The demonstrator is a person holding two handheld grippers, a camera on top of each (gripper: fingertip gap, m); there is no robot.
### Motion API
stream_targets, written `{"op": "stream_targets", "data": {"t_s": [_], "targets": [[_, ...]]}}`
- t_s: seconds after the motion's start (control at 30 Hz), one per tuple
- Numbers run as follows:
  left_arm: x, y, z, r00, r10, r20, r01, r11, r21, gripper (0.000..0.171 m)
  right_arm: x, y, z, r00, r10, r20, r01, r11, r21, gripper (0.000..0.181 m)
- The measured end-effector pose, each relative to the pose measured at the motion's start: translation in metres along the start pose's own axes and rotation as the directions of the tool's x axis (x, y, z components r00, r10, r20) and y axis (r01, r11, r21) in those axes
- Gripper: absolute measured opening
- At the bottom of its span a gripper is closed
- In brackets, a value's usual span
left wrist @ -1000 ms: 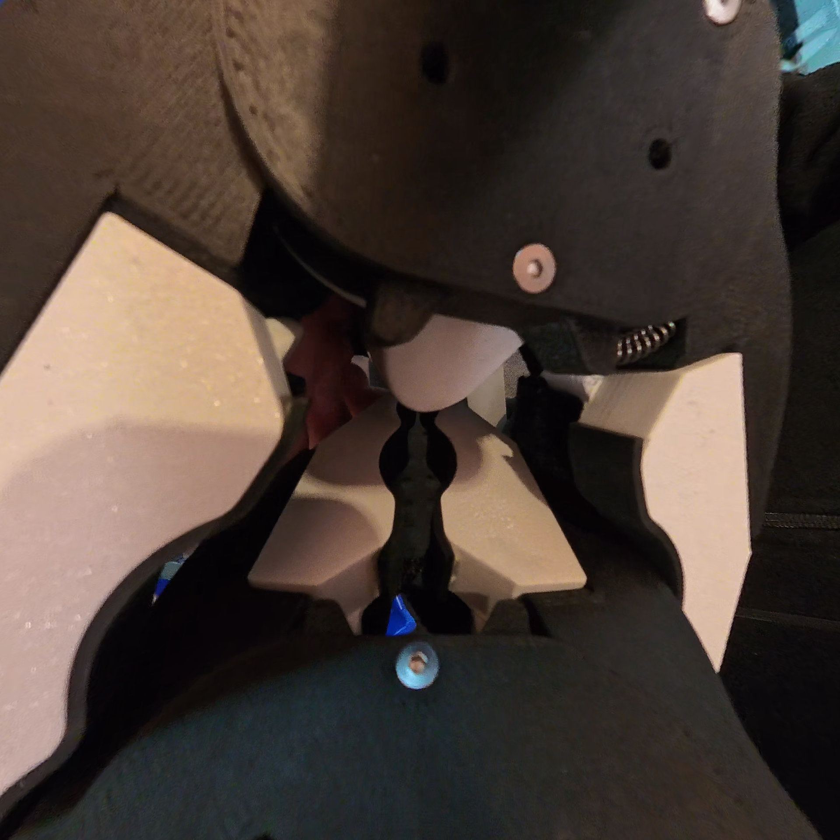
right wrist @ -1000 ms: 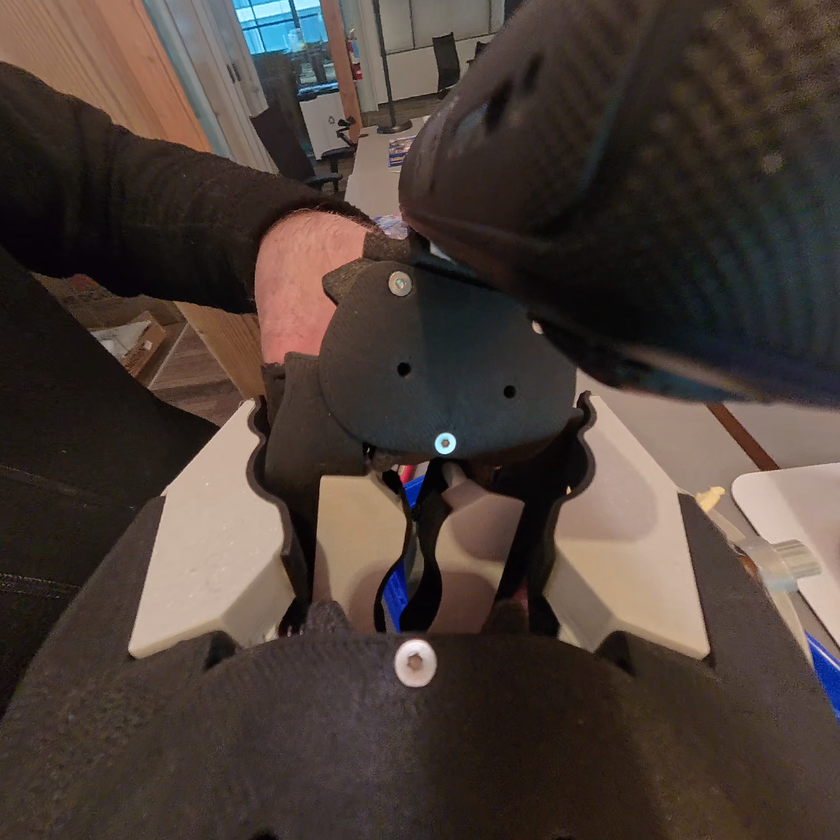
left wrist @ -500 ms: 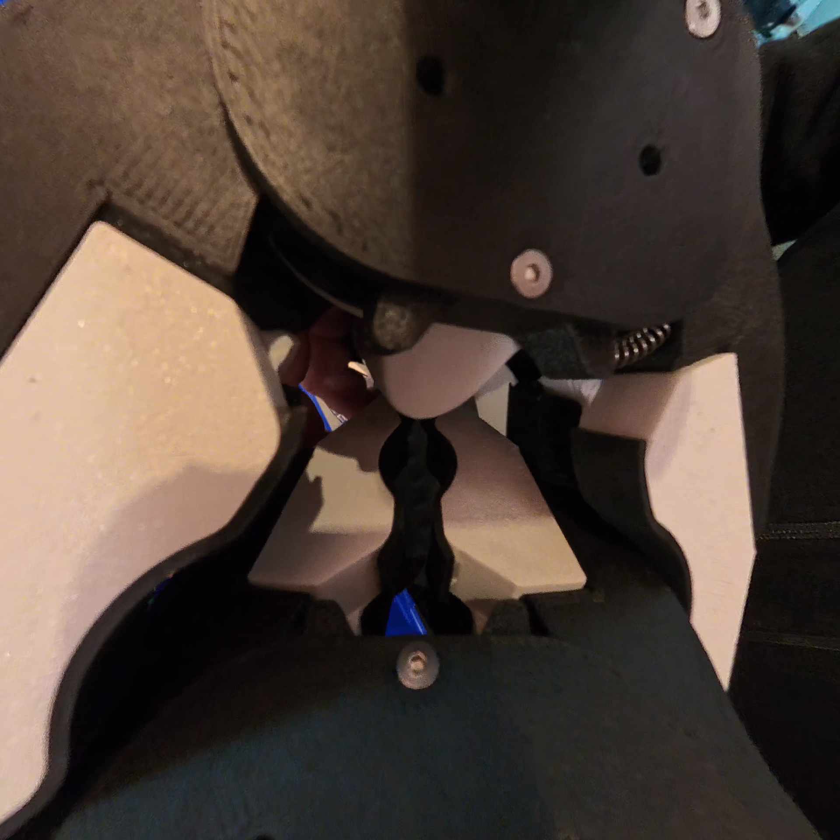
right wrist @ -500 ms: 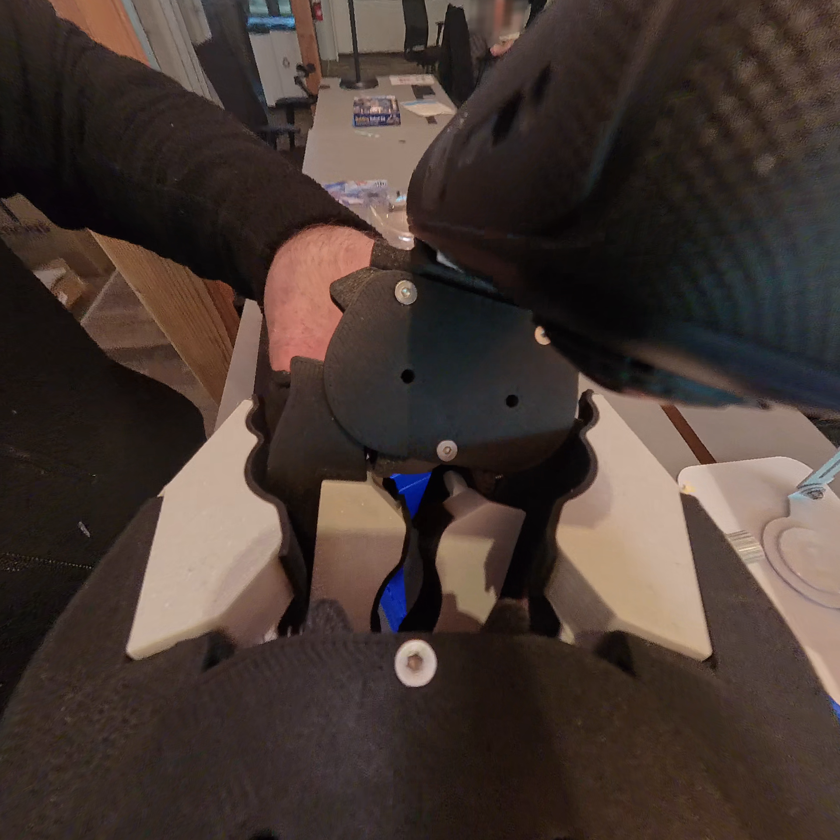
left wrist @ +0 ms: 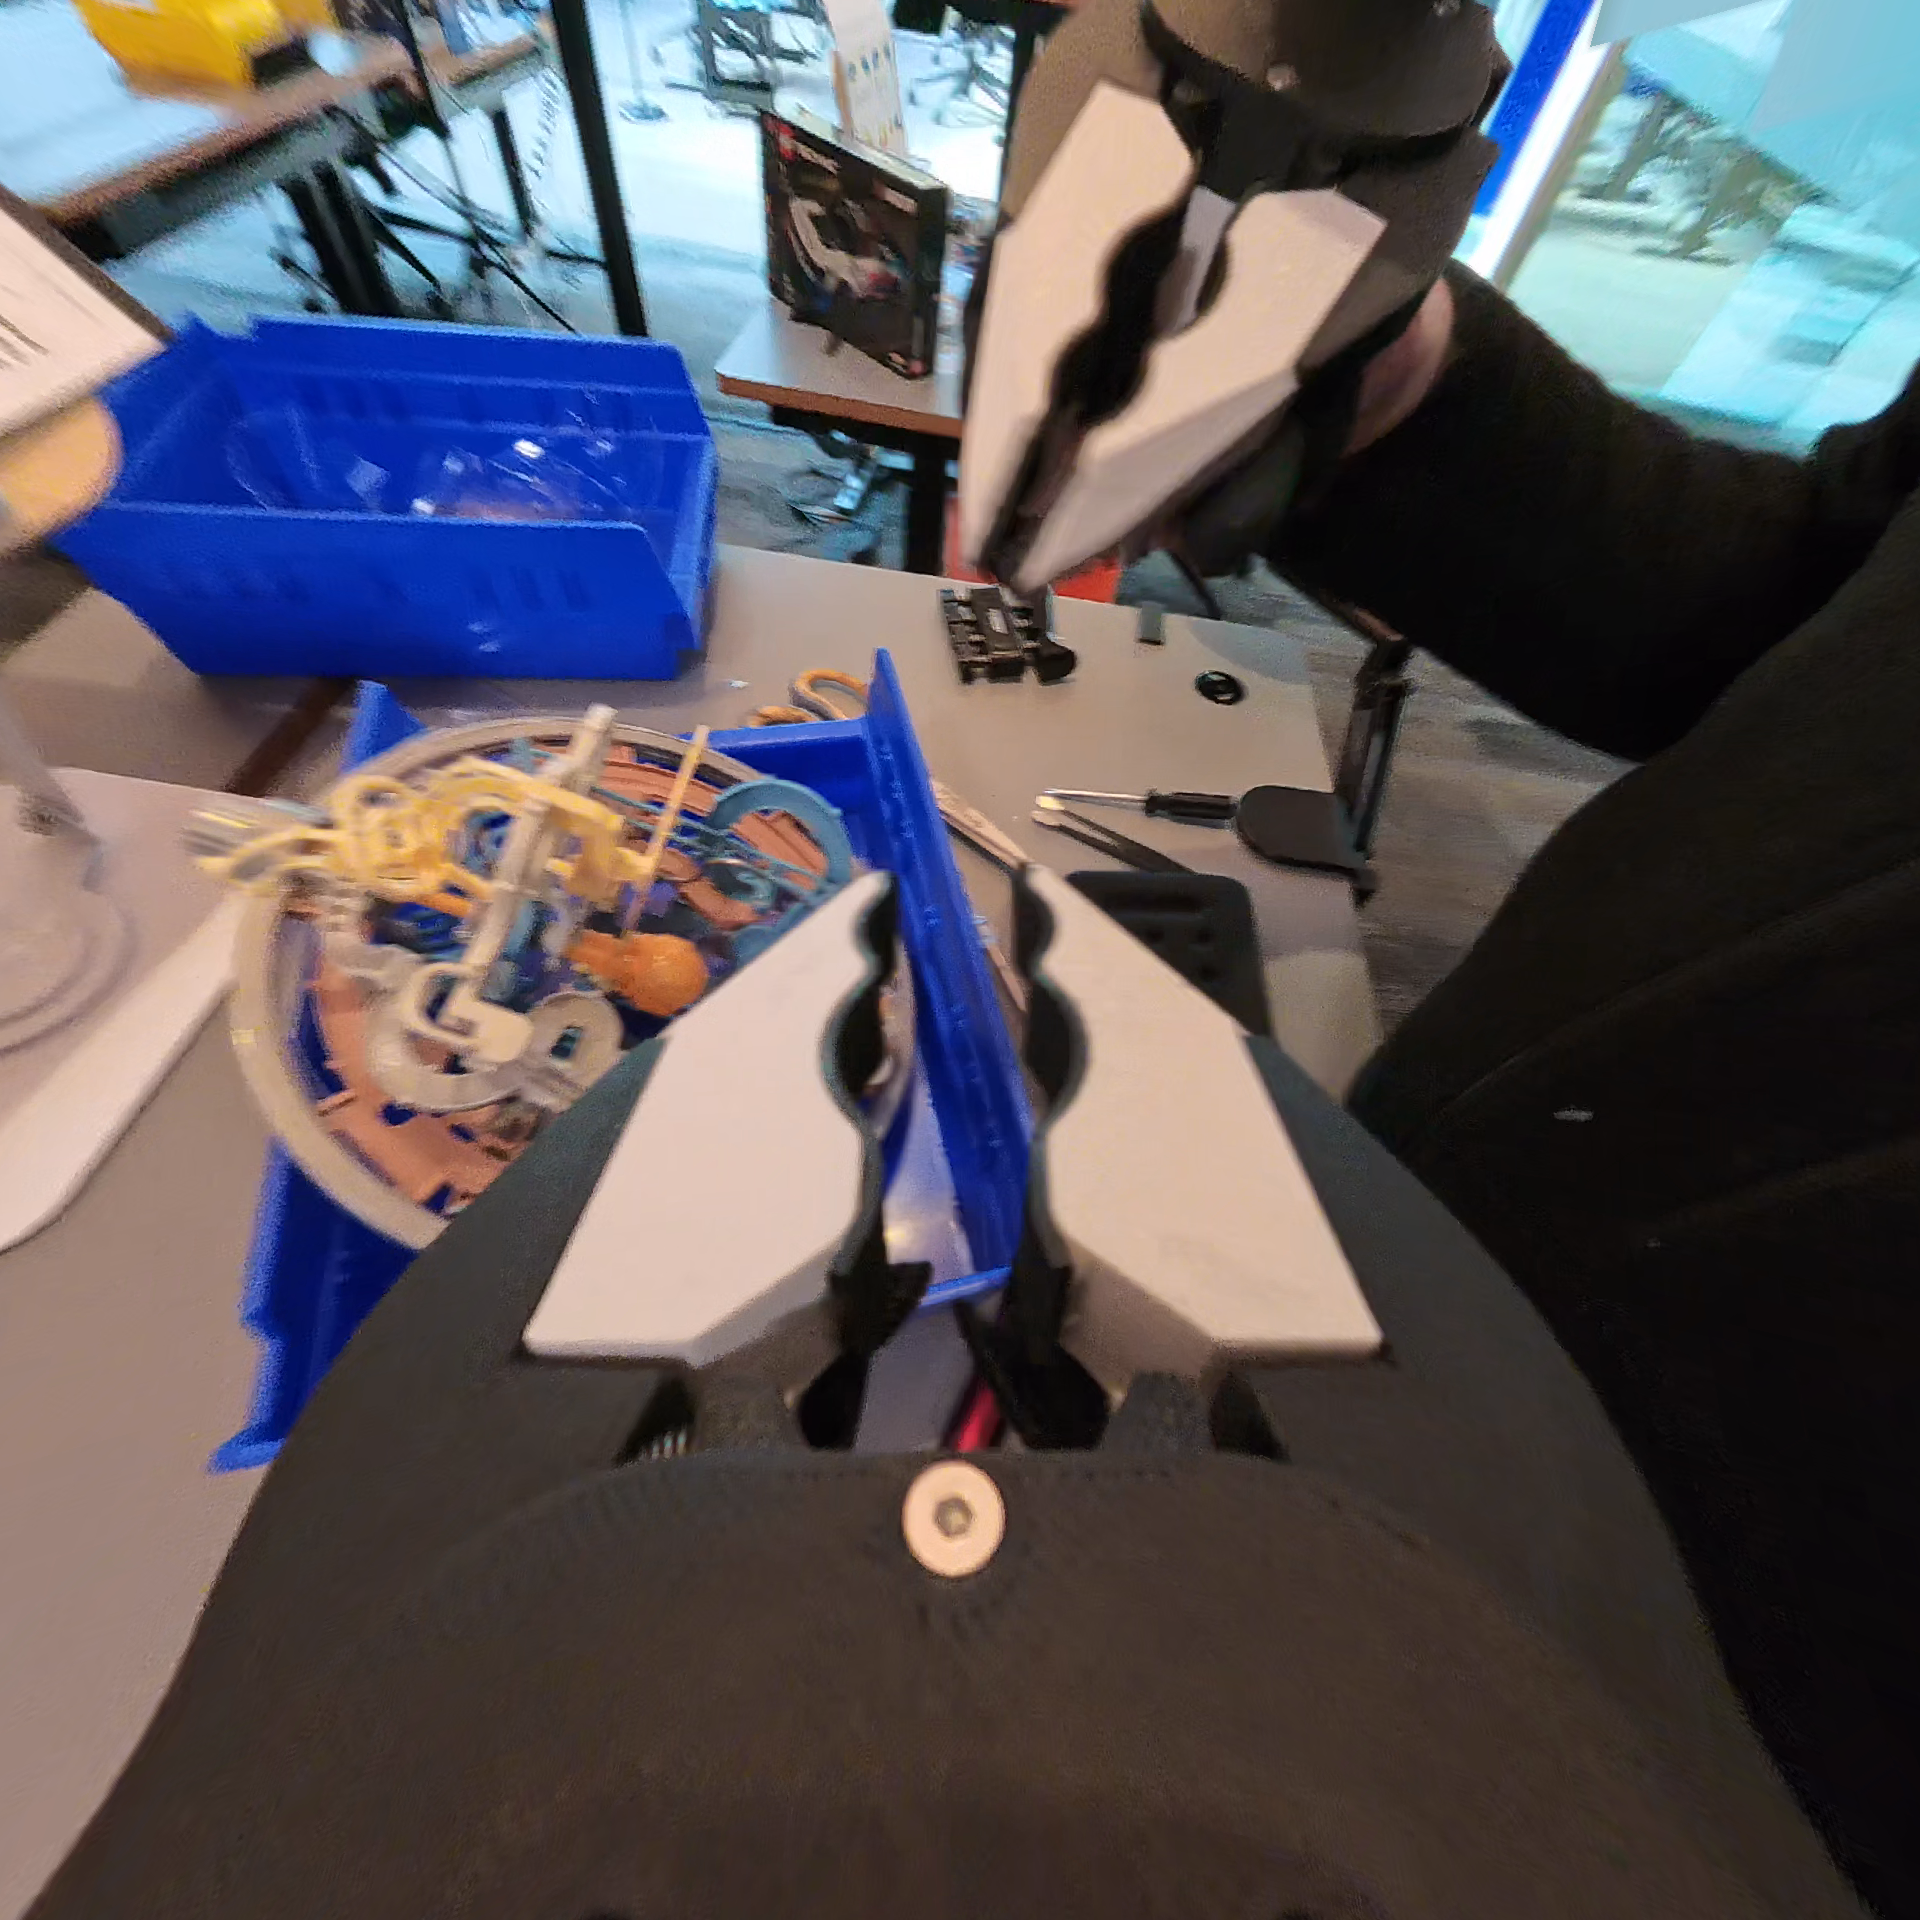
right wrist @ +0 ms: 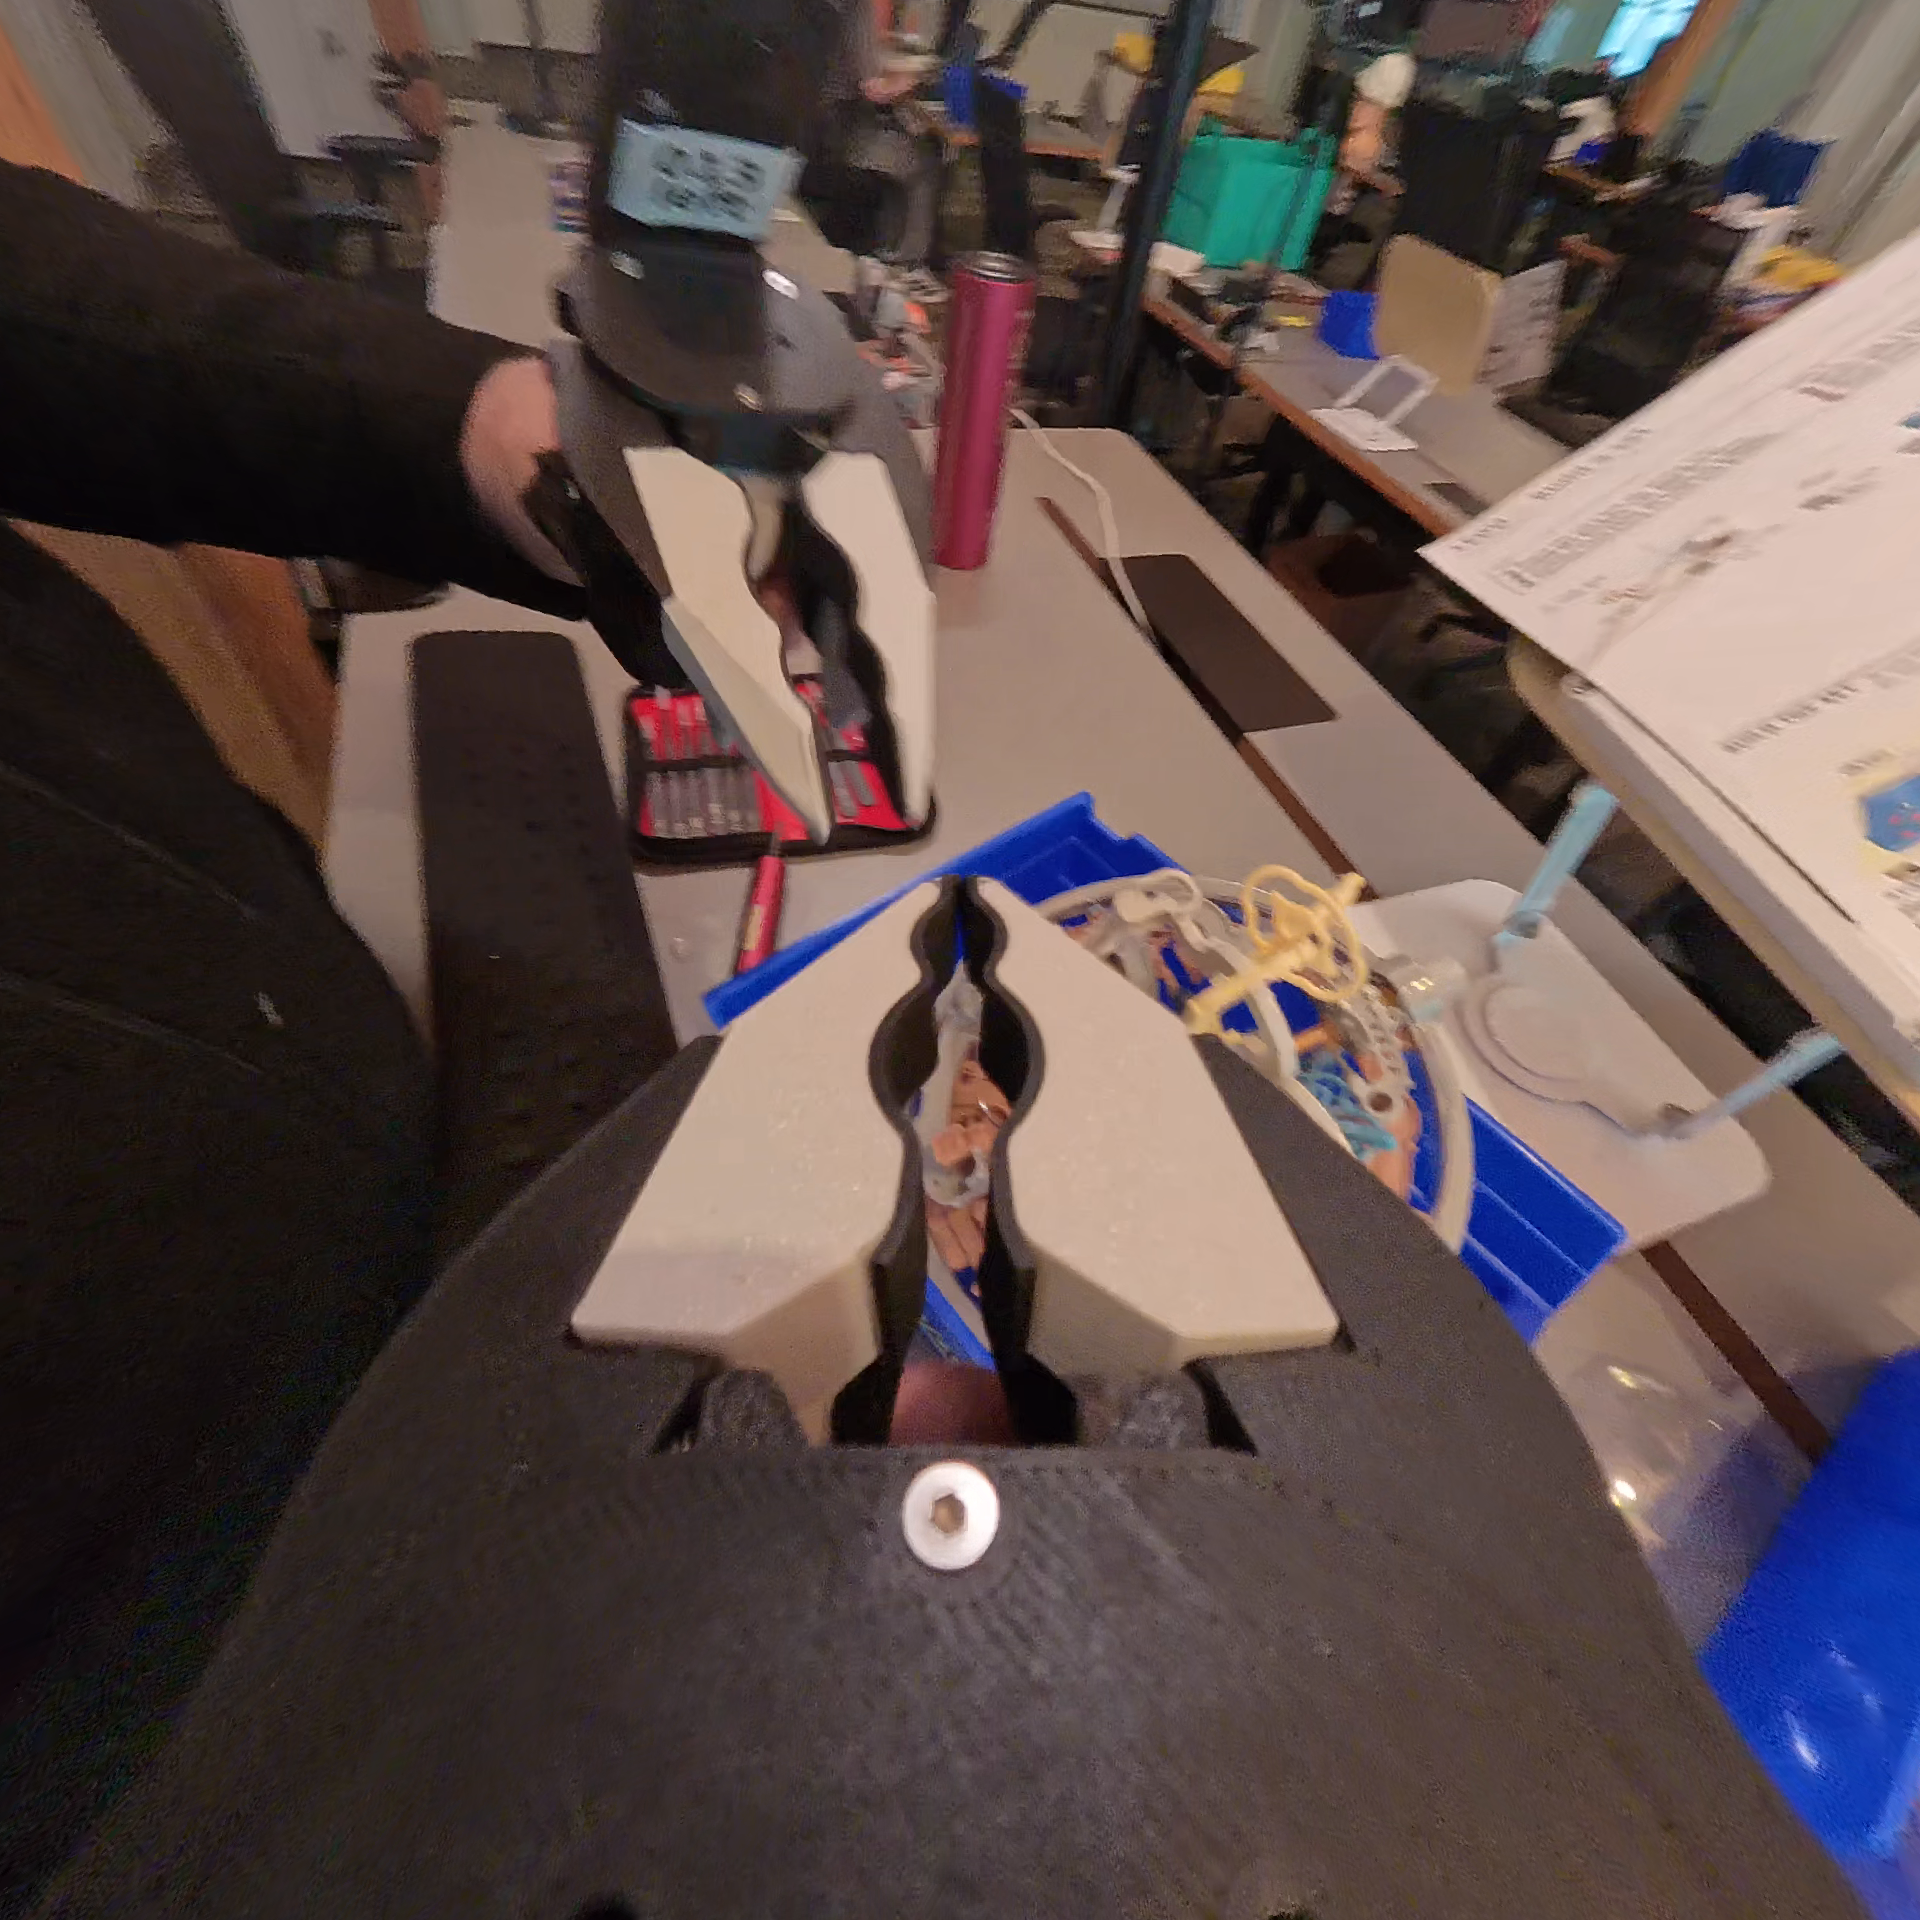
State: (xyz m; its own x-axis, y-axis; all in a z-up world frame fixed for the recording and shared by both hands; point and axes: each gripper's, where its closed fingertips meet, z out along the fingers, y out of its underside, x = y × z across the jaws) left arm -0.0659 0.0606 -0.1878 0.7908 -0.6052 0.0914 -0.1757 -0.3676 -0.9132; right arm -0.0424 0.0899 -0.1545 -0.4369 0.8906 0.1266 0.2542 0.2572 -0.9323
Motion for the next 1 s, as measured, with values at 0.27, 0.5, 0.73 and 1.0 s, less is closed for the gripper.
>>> {"op": "stream_targets", "data": {"t_s": [0.27,0.5,0.73,1.0], "targets": [[-0.05,0.006,0.001,0.956,0.168,0.241,-0.166,0.986,-0.03,0.02,0.03,0.055,0.0,0.981,0.037,-0.193,-0.059,0.992,-0.111,0.027],[-0.091,0.037,0.033,0.944,0.183,0.276,-0.134,0.973,-0.188,0.059,0.039,0.117,-0.029,0.96,0.098,-0.262,-0.186,0.924,-0.335,0.034],[-0.115,0.044,0.051,0.933,0.215,0.289,-0.159,0.966,-0.206,0.044,0.039,0.147,-0.044,0.936,0.122,-0.331,-0.244,0.901,-0.358,0.053],[-0.123,0.041,0.057,0.908,0.323,0.268,-0.251,0.93,-0.27,0.038,0.083,0.117,0.01,0.954,0.024,-0.299,-0.115,0.95,-0.291,0.046]]}}
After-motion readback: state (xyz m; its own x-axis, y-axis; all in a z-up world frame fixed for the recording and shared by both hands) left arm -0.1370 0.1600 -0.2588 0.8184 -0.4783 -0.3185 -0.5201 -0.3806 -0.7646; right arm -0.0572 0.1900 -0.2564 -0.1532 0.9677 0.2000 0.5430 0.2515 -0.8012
